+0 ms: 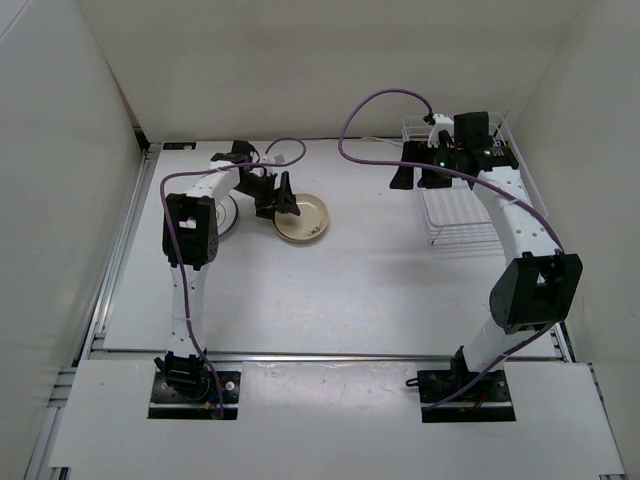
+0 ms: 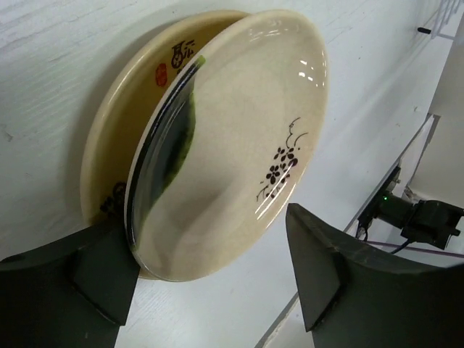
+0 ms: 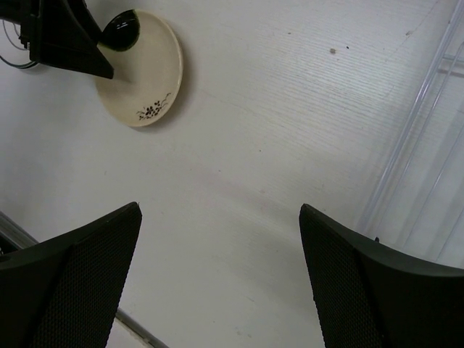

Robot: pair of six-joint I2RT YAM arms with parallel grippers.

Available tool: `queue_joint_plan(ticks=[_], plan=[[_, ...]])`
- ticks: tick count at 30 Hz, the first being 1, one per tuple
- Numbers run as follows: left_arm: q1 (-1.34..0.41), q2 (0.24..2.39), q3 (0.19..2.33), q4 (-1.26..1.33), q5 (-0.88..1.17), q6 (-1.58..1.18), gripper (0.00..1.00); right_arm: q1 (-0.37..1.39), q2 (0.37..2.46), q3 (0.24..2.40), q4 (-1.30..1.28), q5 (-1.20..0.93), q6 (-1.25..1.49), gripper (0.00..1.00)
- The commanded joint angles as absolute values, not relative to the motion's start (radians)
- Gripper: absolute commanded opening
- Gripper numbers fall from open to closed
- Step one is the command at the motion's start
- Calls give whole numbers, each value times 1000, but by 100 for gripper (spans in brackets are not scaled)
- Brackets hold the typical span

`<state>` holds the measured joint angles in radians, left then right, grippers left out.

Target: Unload the plates from the dish rack

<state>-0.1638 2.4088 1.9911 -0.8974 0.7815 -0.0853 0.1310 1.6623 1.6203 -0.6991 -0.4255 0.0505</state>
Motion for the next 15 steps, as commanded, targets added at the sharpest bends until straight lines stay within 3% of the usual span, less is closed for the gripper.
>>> queue_joint_plan(ticks=[1,7,15], plan=[[-164,2367,1987,-907,712,-61,87,126,1631,1609,-667,-465,66,93],[-184,2321,1987,-907,661,-61,90,126,1620,1589,-667,-486,75,93],[-227,2263,1996,-897,365,-52,94,126,1591,1548,-667,-506,75,93]])
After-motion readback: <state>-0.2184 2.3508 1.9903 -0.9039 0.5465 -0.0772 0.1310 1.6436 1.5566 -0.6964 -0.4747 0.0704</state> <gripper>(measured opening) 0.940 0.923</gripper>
